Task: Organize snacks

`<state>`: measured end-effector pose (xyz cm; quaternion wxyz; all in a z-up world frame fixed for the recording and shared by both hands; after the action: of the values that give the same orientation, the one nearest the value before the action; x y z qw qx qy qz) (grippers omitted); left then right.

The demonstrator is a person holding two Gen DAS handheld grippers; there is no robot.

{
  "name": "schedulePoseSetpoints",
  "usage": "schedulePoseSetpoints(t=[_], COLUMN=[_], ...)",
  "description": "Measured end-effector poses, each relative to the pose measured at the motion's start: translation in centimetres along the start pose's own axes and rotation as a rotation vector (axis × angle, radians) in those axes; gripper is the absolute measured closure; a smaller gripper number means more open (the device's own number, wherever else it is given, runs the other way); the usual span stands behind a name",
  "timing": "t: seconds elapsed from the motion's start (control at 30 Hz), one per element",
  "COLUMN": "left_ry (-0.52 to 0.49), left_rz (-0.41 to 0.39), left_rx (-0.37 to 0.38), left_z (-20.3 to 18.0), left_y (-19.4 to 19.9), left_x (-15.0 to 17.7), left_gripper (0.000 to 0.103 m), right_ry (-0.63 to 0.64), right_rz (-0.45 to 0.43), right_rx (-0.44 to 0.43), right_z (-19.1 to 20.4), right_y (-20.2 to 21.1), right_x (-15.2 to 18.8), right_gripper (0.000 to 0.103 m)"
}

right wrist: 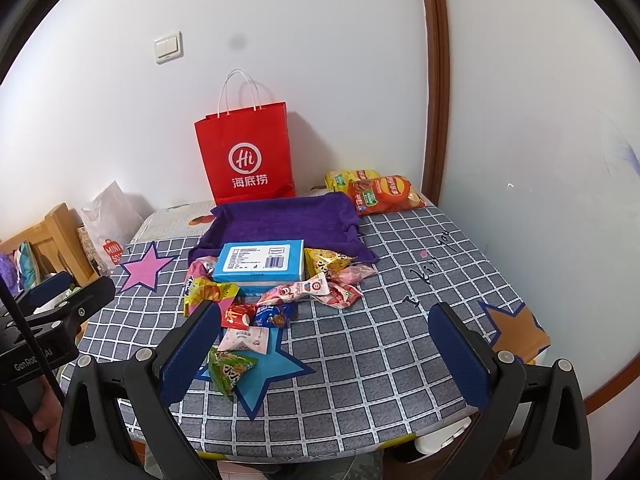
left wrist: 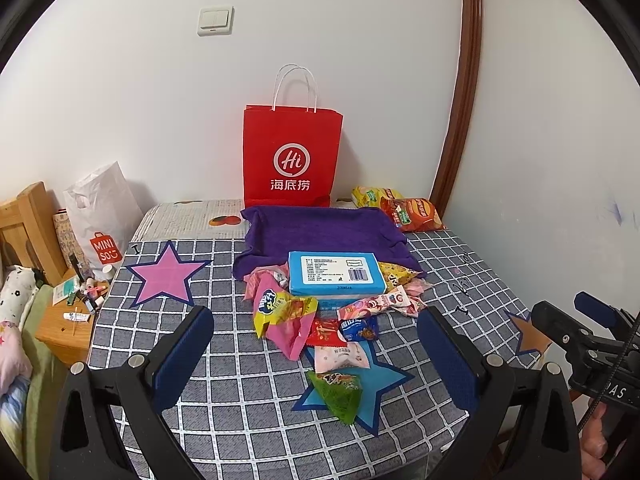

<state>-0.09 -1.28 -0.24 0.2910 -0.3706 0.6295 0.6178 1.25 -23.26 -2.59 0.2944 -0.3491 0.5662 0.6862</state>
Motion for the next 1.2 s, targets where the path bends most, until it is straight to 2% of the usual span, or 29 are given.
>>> schedulePoseSetpoints(t=[1.2], left_ry=[0.004], left_rz=[0.002], left_rx=[0.009], left_z=[0.53], left_y=[0.10], left_x=[0.02], left_gripper=[0.001], right_ry=[0.006], right_rz=[0.001], right_rx=[-0.005], right_z=[-0.03], right_y=[0.04], right_x=[-0.07], right_gripper=[0.001])
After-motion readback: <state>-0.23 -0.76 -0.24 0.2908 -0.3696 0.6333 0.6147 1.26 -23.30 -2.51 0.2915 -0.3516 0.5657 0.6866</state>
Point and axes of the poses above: each gripper's, at about its wrist camera, not at the fingertips, and y roughly against the way its jaws point, z to its left, x to its underside, the point moved 1 cm from there along -y, roughly the way its jaws point, and after that the axes turned 3 degrees about -x, right-handed, at the moved point
